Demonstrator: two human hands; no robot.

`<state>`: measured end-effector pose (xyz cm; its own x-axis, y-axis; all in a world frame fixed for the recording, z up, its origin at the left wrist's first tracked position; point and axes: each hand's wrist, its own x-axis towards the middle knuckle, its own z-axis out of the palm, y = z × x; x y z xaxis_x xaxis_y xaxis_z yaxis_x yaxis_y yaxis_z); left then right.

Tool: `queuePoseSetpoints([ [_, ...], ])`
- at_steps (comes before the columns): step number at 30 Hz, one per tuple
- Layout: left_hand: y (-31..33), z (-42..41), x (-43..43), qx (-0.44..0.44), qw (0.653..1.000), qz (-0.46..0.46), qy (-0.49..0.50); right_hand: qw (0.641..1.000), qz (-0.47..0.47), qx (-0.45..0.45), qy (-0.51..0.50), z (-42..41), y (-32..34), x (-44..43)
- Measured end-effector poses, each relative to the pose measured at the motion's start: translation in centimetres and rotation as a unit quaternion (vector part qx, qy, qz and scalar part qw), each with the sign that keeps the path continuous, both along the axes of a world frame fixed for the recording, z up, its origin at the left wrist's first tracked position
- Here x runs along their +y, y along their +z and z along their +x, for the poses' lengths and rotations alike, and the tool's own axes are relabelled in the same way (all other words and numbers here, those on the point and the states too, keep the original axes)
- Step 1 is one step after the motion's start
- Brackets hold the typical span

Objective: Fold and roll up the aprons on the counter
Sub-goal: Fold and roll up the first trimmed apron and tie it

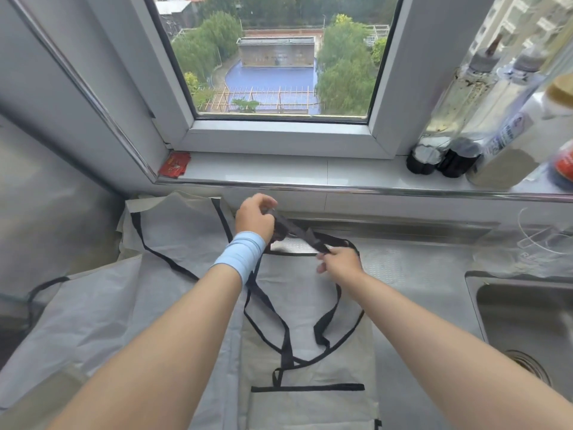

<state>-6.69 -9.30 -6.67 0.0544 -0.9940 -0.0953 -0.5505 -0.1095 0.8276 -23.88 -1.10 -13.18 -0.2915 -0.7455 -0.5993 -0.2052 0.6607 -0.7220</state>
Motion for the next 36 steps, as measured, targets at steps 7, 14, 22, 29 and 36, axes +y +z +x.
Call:
queuePoseSetpoints([
  [7,-4.4,-0.1,3.8,-0.141,0.960,-0.187,-0.156,0.967,0.065,0.130,-0.210,-6.2,-0.4,-0.2],
  [14,-6.9,-0.2,6.5,-0.375,0.814,-0.014,-0.443,0.958,0.084,0.229,-0.152,-5.2,-1.5,0.2],
  [22,-6.9,0.9,3.2,-0.476,0.830,0.036,-0.288,0.714,-0.336,0.482,0.380,-5.3,-4.9,1.3],
  [29,-8.7,2.3,4.3,-0.463,0.810,-0.116,-0.341,0.694,-0.238,0.566,0.377,-7.4,-5.6,1.7],
  [36,-6.7,1.1,6.4,-0.269,0.902,-0.173,-0.289,0.742,-0.296,0.479,0.364,-6.0,-3.6,3.3],
])
